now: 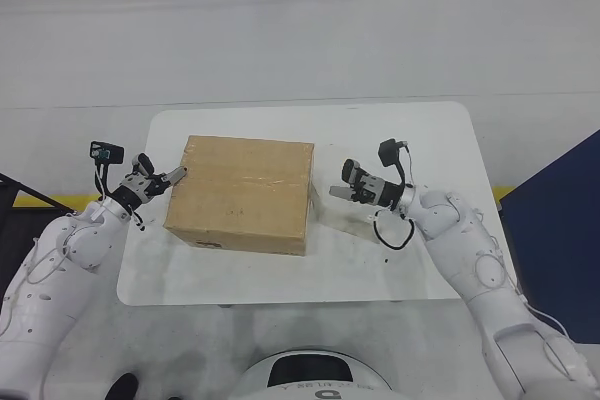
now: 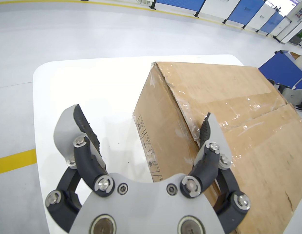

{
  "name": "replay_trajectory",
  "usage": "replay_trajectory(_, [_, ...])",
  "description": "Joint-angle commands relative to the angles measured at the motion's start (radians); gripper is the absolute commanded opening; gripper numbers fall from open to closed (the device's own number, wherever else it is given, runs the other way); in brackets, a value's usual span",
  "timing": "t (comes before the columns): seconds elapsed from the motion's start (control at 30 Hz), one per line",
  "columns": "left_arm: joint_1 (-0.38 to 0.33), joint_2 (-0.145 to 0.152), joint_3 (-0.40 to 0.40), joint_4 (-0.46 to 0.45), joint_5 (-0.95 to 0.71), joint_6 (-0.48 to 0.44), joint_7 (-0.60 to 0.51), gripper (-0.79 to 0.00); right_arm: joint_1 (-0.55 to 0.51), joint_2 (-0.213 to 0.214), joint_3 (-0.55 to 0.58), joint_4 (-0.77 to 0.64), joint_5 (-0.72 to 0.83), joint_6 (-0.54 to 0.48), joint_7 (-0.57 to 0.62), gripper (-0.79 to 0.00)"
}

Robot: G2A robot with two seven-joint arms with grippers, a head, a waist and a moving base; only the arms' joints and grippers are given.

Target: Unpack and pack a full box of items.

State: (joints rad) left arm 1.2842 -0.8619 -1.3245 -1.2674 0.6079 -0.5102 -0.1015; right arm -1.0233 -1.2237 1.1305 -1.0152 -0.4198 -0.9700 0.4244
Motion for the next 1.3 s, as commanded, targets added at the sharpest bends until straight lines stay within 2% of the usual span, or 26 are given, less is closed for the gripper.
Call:
replay_trajectory(0.0, [0.000, 0.000, 0.000, 0.000, 0.000, 0.000, 0.000, 0.000, 0.000, 0.000, 0.000, 0.000, 0.000, 0.000, 0.000, 0.000])
replay_trajectory(0.1, [0.000, 0.000, 0.000, 0.000, 0.000, 0.000, 0.000, 0.000, -0.008, 0.002, -0.004, -0.030, -0.097, 0.082, -0.012, 0.000])
replay_trajectory(0.17, [0.000, 0.000, 0.000, 0.000, 0.000, 0.000, 0.000, 0.000, -0.036, 0.004, -0.008, -0.080, -0.175, 0.079, -0.050, 0.000])
replay_trajectory(0.23, [0.000, 0.000, 0.000, 0.000, 0.000, 0.000, 0.000, 0.000, -0.072, 0.013, 0.009, -0.123, -0.299, 0.099, -0.103, 0.000])
replay_trajectory(0.33, [0.000, 0.000, 0.000, 0.000, 0.000, 0.000, 0.000, 0.000, -0.150, 0.023, 0.018, -0.224, -0.517, 0.214, -0.211, 0.000])
replay_trajectory(0.37, [0.000, 0.000, 0.000, 0.000, 0.000, 0.000, 0.000, 0.000, -0.179, 0.025, 0.013, -0.256, -0.561, 0.212, -0.243, 0.000])
replay_trajectory(0.43, [0.000, 0.000, 0.000, 0.000, 0.000, 0.000, 0.000, 0.000, -0.219, 0.031, 0.024, -0.290, -0.617, 0.233, -0.293, 0.000])
replay_trajectory(0.57, [0.000, 0.000, 0.000, 0.000, 0.000, 0.000, 0.000, 0.000, -0.267, 0.029, 0.001, -0.357, -0.731, 0.379, -0.321, 0.000])
replay_trajectory(0.77, [0.000, 0.000, 0.000, 0.000, 0.000, 0.000, 0.000, 0.000, -0.245, 0.006, -0.067, -0.356, -0.712, 0.478, -0.322, 0.000])
replay_trajectory(0.87, [0.000, 0.000, 0.000, 0.000, 0.000, 0.000, 0.000, 0.000, -0.222, -0.012, -0.101, -0.331, -0.712, 0.609, -0.339, 0.000])
replay_trajectory(0.9, [0.000, 0.000, 0.000, 0.000, 0.000, 0.000, 0.000, 0.000, -0.216, -0.017, -0.111, -0.322, -0.700, 0.621, -0.352, 0.000])
replay_trajectory(1.1, [0.000, 0.000, 0.000, 0.000, 0.000, 0.000, 0.000, 0.000, -0.224, -0.028, -0.073, -0.291, -0.611, 0.668, -0.567, 0.000])
replay_trajectory(1.27, [0.000, 0.000, 0.000, 0.000, 0.000, 0.000, 0.000, 0.000, -0.269, -0.023, -0.022, -0.317, -0.582, 0.652, -0.698, 0.000])
